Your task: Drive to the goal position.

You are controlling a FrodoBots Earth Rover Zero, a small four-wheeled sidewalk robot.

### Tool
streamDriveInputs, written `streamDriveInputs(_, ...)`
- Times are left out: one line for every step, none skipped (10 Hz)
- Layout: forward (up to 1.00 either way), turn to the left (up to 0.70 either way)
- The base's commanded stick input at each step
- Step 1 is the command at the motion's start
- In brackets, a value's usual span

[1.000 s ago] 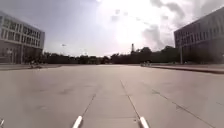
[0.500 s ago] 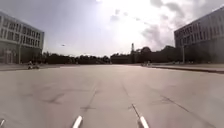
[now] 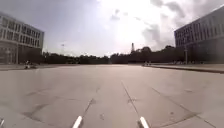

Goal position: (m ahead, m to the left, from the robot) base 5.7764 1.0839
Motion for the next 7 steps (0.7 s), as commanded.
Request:
streamDriveInputs(1.00, -0.01)
streamDriveInputs(1.00, -0.01)
streamDriveInputs(1.00, -0.01)
streamDriveInputs(1.00, -0.01)
streamDriveInputs(1.00, -0.01)
streamDriveInputs(1.00, -0.01)
streamDriveInputs(1.00, -0.01)
